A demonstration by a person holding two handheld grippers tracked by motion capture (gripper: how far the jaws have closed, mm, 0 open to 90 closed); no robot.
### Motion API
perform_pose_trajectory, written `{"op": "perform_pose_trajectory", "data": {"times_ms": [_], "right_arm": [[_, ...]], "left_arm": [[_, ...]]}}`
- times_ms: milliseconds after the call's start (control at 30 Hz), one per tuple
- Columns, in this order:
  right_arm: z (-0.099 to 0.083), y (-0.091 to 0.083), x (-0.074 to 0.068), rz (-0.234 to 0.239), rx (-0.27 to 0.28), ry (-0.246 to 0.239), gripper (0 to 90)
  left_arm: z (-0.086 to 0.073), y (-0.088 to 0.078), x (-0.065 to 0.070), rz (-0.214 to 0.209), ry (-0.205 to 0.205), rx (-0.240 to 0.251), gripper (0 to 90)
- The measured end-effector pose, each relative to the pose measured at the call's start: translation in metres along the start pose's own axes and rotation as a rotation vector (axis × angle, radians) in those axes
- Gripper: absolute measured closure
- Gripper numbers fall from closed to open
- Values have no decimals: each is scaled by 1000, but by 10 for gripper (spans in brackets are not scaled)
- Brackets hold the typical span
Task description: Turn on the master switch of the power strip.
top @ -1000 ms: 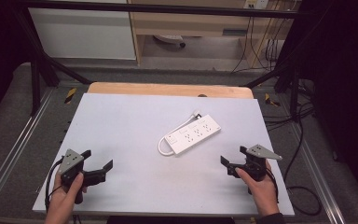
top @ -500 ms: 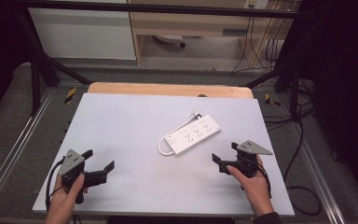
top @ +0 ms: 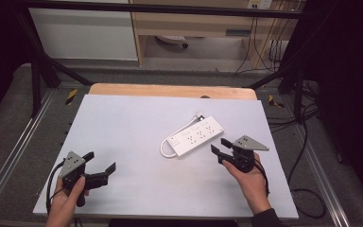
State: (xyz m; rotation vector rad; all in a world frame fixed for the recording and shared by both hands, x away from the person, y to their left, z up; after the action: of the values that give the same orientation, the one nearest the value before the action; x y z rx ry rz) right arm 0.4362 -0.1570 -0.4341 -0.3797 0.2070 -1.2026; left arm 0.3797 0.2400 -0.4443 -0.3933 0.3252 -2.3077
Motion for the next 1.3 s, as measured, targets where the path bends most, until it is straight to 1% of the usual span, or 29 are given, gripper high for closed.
{"op": "perform_pose_trajectory", "data": {"times_ms": [67, 167, 233, 267, 300, 500, 567, 600, 667, 767, 967, 1100, 1233, 1300], "right_arm": [[3, 4, -6, 10, 3, -16, 615], [5, 10, -15, 27, 4, -27, 700], [7, 14, -19, 28, 5, -32, 756], [7, 14, -19, 28, 5, -32, 756], [9, 18, -22, 45, 5, -24, 801], [15, 31, -30, 53, 4, -37, 900], [16, 33, -31, 55, 1, -42, 900], [16, 37, -34, 63, -7, -46, 900], [16, 41, -37, 63, -10, -55, 900], [18, 46, -40, 66, -20, -44, 900], [22, 54, -44, 69, -28, -40, 900], [20, 62, -48, 68, -47, -32, 900], [19, 67, -54, 76, -59, -32, 900], [19, 70, -57, 80, -69, -41, 900]], "left_arm": [[0, 0, 1, -1, 7, -5, 59], [0, -1, 1, -2, 7, -3, 59], [0, -1, 1, 1, 7, -3, 59], [0, -1, 1, 1, 7, -3, 59], [0, -1, 1, 3, 2, -5, 59], [0, -1, 0, 8, 2, -3, 59], [-1, -1, -1, 10, 1, -4, 60], [0, -2, -1, 9, 1, -3, 61], [0, -2, 0, 4, -1, 1, 60], [0, -2, 0, 6, 4, -2, 62], [1, -3, 1, 8, 6, 6, 61], [0, -3, 0, 9, 8, 2, 61], [0, -3, 0, 13, 9, -1, 62], [0, -3, 0, 12, 8, 0, 61]]}}
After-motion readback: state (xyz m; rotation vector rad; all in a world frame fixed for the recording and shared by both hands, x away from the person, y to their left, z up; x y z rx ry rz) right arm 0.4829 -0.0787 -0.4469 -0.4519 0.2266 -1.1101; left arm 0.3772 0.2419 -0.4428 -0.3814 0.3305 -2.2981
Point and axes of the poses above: each handheld gripper's, and its own axes: y roughly forward along the jaws, z roughly out of its top, x roughly to its right, the point moved 8 cm from there along y, roughly forward along the jaws, and after that the axes turned 15 degrees about -z, right-handed, at the moved point
